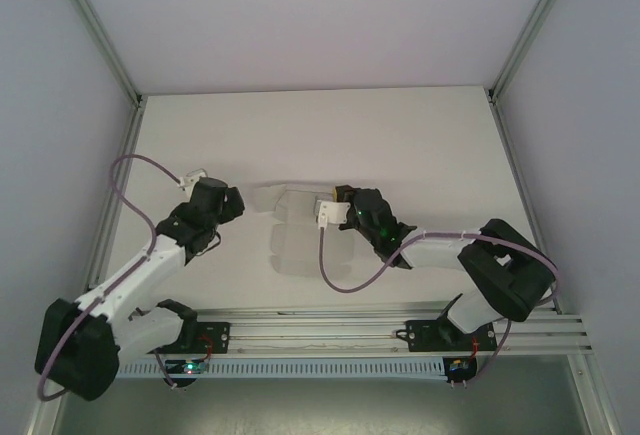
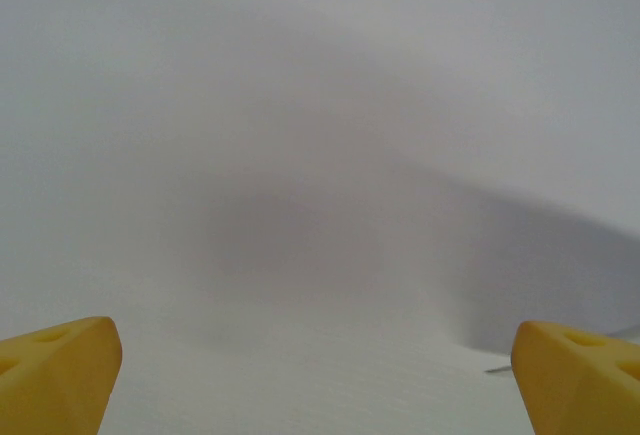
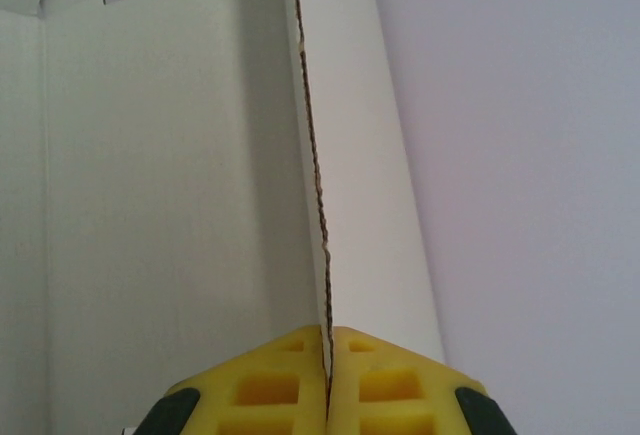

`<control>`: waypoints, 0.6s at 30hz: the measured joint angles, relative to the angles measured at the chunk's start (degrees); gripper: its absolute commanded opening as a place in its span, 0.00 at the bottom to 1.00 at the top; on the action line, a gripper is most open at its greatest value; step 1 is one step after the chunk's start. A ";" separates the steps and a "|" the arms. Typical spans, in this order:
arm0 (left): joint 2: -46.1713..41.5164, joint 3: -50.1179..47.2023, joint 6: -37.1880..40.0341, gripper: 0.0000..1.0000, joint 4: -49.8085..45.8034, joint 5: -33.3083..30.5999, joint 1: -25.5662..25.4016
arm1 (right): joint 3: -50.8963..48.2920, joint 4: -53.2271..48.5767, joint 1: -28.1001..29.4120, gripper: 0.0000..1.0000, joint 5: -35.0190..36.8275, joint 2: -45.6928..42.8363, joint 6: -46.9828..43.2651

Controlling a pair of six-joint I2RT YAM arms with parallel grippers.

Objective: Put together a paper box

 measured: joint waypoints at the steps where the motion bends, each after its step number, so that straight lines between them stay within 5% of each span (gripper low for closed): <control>1: 1.77 0.04 -0.33 1.00 0.35 1.20 1.25 | -0.57 0.98 0.17 0.00 0.02 0.02 -0.61; 9: 15.26 4.39 -0.68 1.00 6.95 11.98 11.21 | -1.03 3.98 0.37 0.00 0.09 0.02 -1.79; 18: 27.56 8.79 6.86 1.00 17.16 30.93 11.04 | -1.03 3.82 0.35 0.00 0.66 0.02 -1.75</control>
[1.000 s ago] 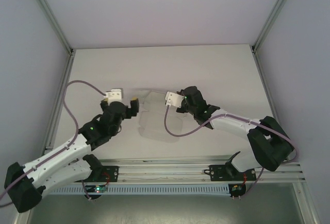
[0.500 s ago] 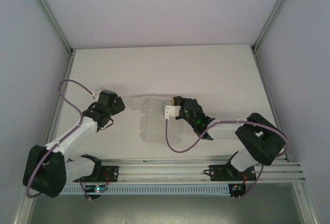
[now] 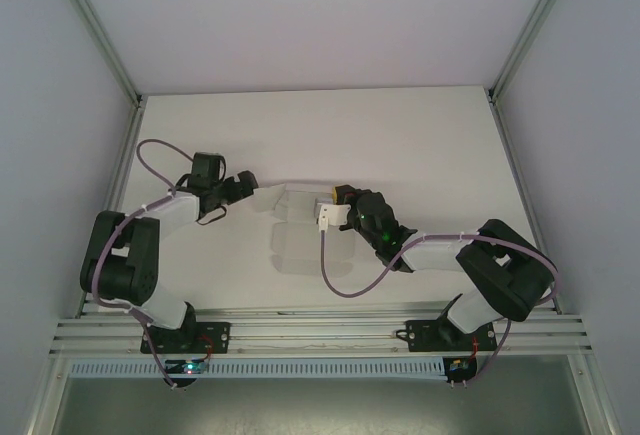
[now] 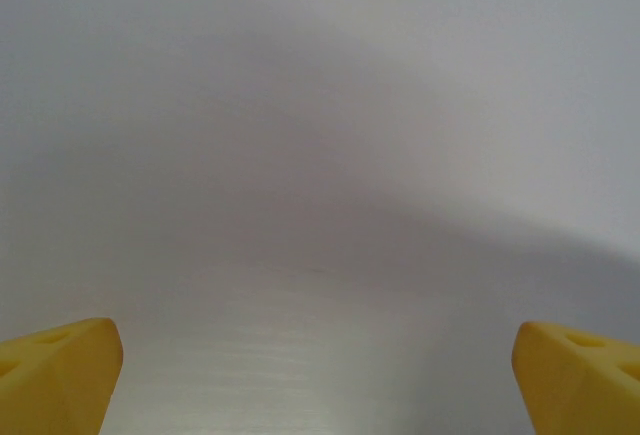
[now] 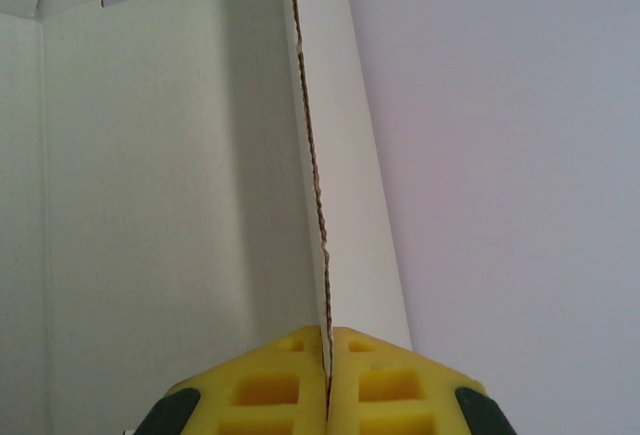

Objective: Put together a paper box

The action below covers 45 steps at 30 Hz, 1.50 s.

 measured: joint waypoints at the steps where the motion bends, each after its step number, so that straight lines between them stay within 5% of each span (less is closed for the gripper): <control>1: 0.24 -0.11 0.96 1.00 0.76 1.79 -0.33 | 0.00 -0.07 -0.04 0.00 0.52 0.00 0.02; 13: -0.76 -7.43 7.67 0.97 12.13 15.56 -4.24 | 0.02 0.20 0.39 0.00 2.05 1.79 0.17; 23: -9.70 -14.16 12.90 0.91 17.22 16.57 -10.78 | 0.04 1.53 1.53 0.00 4.94 3.54 -0.04; 27: -9.57 -14.29 15.04 0.79 18.05 16.17 -12.11 | 0.04 1.66 2.12 0.00 5.75 3.67 -0.07; 45: -5.42 -16.98 18.51 0.67 28.94 8.66 -16.31 | -1.20 1.01 6.23 0.00 9.42 2.21 -1.95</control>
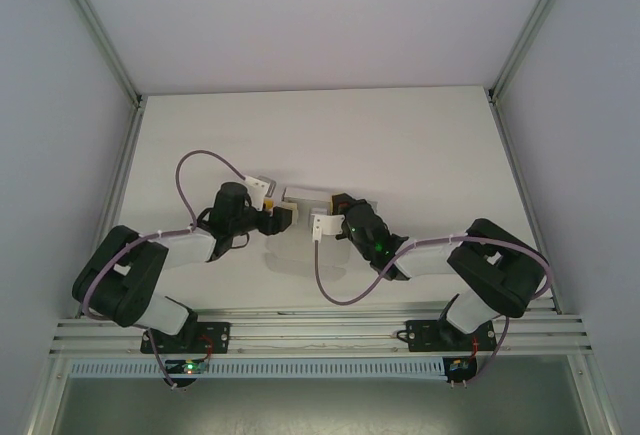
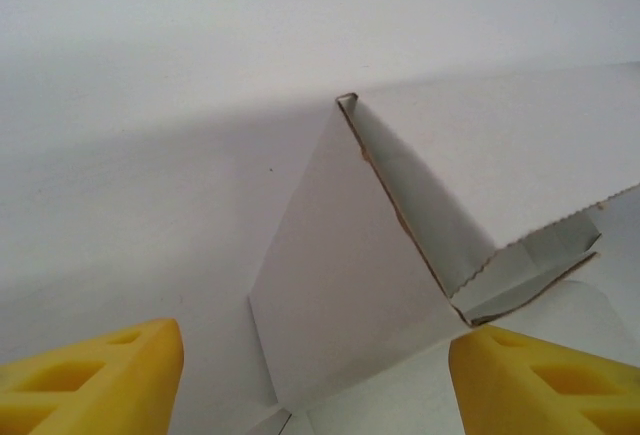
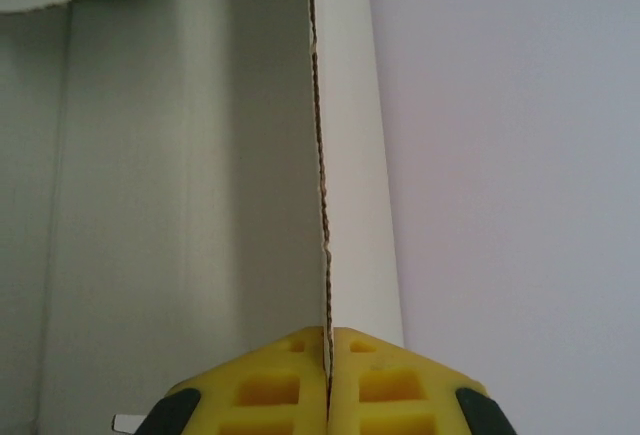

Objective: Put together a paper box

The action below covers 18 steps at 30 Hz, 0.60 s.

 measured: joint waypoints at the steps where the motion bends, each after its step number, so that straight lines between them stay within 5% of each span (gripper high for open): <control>1: 0.42 0.00 0.15 0.66 0.61 -0.35 -0.44 | 0.00 0.00 0.13 0.00 0.20 0.00 0.00; 5: 1.60 -1.05 0.96 0.56 4.87 -2.73 -2.08 | 0.00 -0.22 0.55 0.00 1.11 0.00 0.09; 18: 6.93 -1.92 0.96 0.46 13.99 -5.01 -2.51 | 0.81 -2.93 0.55 0.00 1.25 -0.48 1.18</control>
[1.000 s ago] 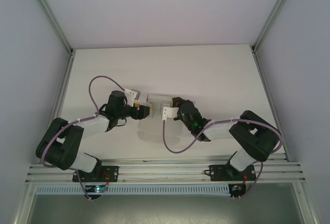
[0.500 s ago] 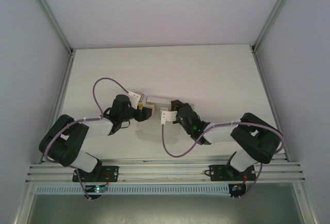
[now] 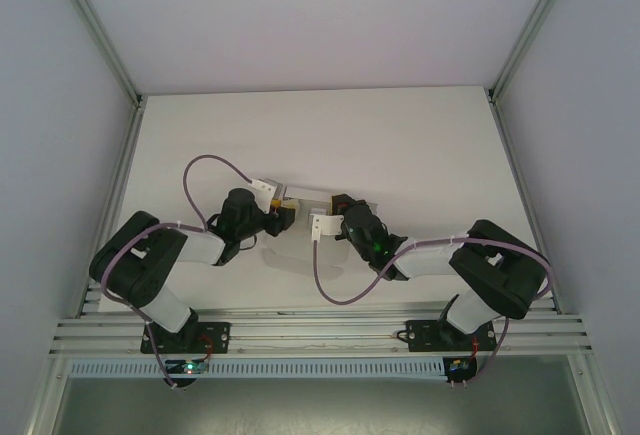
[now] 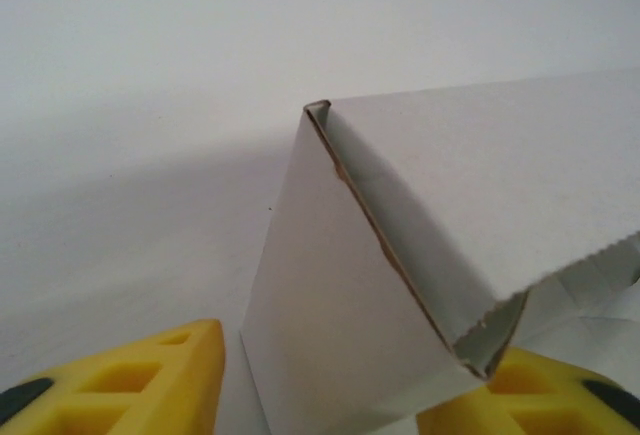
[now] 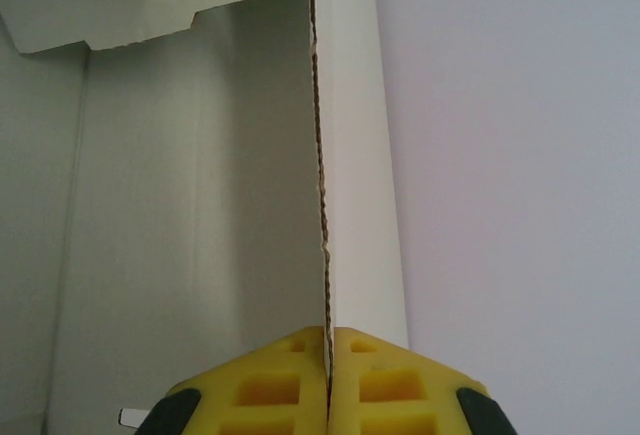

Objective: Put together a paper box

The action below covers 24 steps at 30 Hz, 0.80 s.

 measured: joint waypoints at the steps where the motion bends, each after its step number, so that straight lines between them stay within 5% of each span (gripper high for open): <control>1: 0.20 0.15 0.00 0.44 0.04 -0.20 0.00 | 0.15 -0.22 0.00 0.00 -0.02 0.00 0.15; 9: 0.83 0.87 0.00 0.23 0.63 -4.31 -0.87 | 1.25 -2.27 0.00 0.00 -0.04 0.00 1.03; 24: 7.91 7.17 -0.39 0.00 0.28 -34.03 -11.98 | 2.60 -8.70 -0.02 0.00 1.16 -2.10 3.52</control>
